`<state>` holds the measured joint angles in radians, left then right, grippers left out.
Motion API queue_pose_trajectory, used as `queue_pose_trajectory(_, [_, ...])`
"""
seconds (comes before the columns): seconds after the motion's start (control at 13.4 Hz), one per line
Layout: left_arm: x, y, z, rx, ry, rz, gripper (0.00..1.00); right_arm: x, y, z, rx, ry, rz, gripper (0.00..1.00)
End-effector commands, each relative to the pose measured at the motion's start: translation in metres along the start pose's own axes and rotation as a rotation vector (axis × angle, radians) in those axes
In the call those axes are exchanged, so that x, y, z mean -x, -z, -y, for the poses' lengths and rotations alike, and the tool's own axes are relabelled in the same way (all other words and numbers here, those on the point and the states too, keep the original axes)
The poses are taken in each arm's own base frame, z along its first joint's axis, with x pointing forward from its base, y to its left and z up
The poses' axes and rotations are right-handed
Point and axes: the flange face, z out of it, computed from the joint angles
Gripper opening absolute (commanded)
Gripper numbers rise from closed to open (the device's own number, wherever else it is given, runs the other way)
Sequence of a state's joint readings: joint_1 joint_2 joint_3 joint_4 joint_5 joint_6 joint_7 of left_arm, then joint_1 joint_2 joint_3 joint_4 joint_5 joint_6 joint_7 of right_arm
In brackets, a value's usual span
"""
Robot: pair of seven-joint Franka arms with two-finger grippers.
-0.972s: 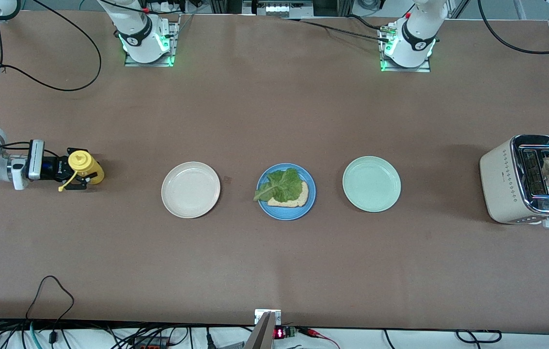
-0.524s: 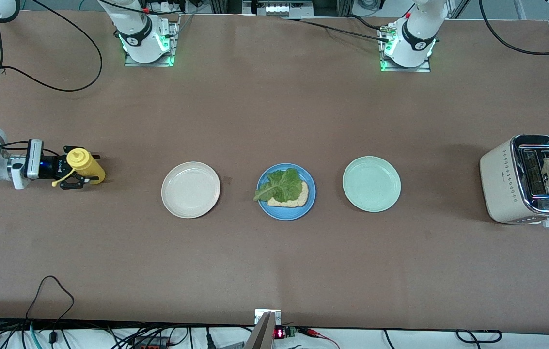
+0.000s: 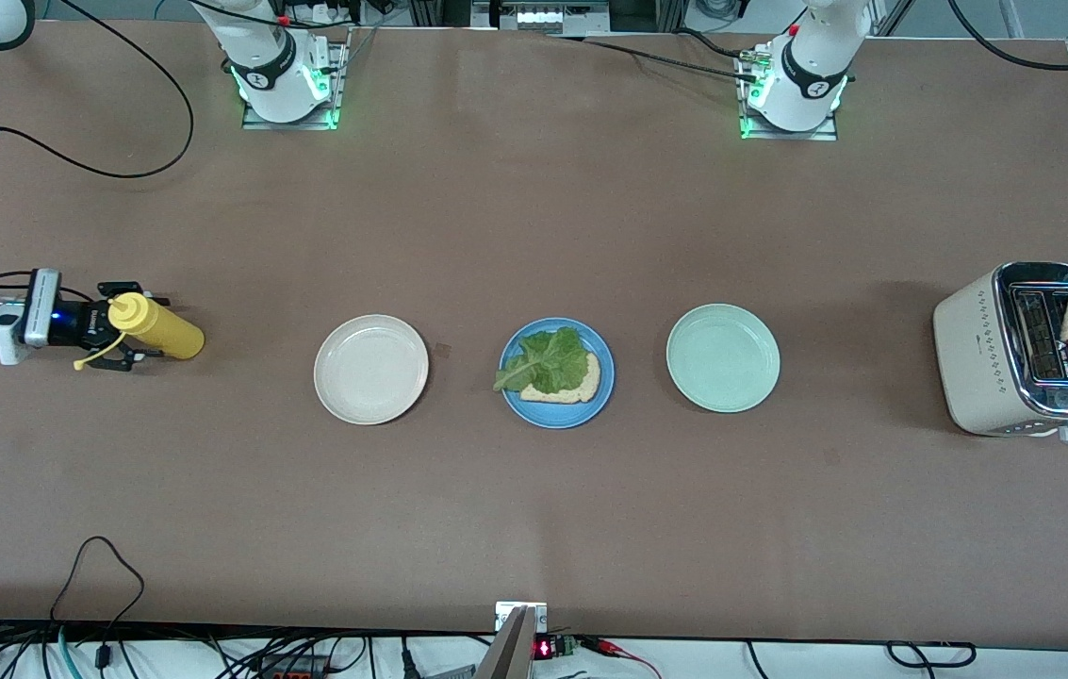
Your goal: Make sandwich in blue plate with both arms
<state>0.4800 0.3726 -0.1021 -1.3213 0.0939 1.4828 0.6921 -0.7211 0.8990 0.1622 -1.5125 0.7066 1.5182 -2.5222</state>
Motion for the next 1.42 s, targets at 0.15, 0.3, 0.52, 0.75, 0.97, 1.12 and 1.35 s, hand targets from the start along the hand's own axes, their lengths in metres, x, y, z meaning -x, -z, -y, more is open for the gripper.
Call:
queue_pose_trajectory(0.15, [-0.066,0.011,-0.149,0.148,-0.317,0.115,0.03,-0.05,0.074,-0.026,-0.03,0.077,0.116,1.0])
queue_pose_trajectory(0.3, [-0.113,-0.02,-0.219,0.206,-0.433,0.149,0.03,-0.093,0.113,-0.036,-0.039,0.04,0.199,1.0])
queue_pose_trajectory(0.52, [-0.17,-0.077,-0.297,0.468,-0.249,0.169,0.03,-0.175,0.151,-0.039,-0.021,-0.04,0.342,1.0])
queue_pose_trajectory(0.75, [-0.218,-0.117,-0.34,0.74,-0.128,0.064,0.02,-0.282,0.148,-0.05,-0.01,-0.103,0.473,1.0])
queue_pose_trajectory(0.97, [-0.259,-0.155,-0.379,0.955,-0.054,-0.049,0.01,-0.421,0.108,-0.06,0.036,-0.214,0.686,1.0])
queue_pose_trajectory(1.12, [-0.274,-0.194,-0.411,1.054,-0.04,-0.142,0.0,-0.49,0.076,-0.057,0.117,-0.346,0.764,1.0])
queue_pose_trajectory(1.35, [-0.276,-0.258,-0.432,1.116,-0.095,-0.246,0.0,-0.56,0.001,-0.058,0.205,-0.507,0.908,1.0])
